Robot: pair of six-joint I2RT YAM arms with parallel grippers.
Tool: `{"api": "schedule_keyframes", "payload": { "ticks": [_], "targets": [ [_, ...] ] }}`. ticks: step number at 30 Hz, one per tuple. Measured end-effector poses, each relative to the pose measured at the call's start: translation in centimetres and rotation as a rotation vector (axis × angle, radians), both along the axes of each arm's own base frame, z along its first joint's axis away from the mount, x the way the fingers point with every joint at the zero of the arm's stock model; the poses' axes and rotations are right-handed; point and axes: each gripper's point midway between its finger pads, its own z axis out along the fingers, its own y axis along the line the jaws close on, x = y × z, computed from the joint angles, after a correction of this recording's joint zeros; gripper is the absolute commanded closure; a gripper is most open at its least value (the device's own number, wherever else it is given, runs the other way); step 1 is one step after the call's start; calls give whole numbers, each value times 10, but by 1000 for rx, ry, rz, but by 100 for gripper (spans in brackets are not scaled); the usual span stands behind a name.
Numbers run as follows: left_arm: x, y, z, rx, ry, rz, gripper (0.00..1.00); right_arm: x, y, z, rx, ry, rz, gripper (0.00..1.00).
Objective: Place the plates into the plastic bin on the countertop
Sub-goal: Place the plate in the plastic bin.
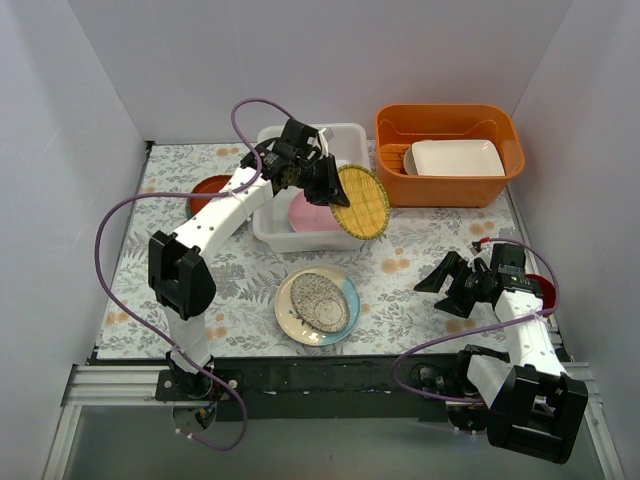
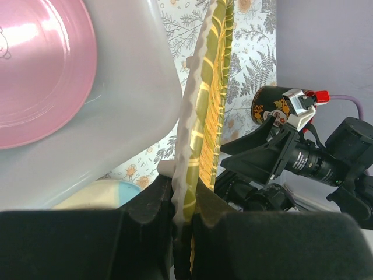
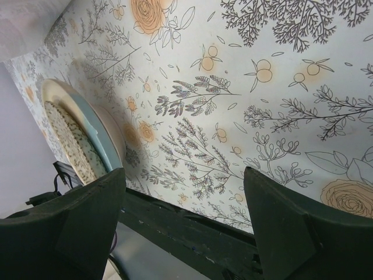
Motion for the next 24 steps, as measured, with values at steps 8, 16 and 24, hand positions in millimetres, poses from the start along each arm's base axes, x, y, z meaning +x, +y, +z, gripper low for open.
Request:
{"api": "schedule_keyframes", "payload": {
  "ticks": [8, 16, 24],
  "targets": [
    [9, 12, -15, 15, 6, 19, 100, -2, 1, -5, 4, 8, 6, 11],
    [43, 51, -14, 4, -2, 124, 100, -8, 2, -12, 2, 22, 24, 11],
    [58, 69, -14, -10, -1, 173, 100, -8, 2, -12, 5, 25, 28, 11]
  ]
}}
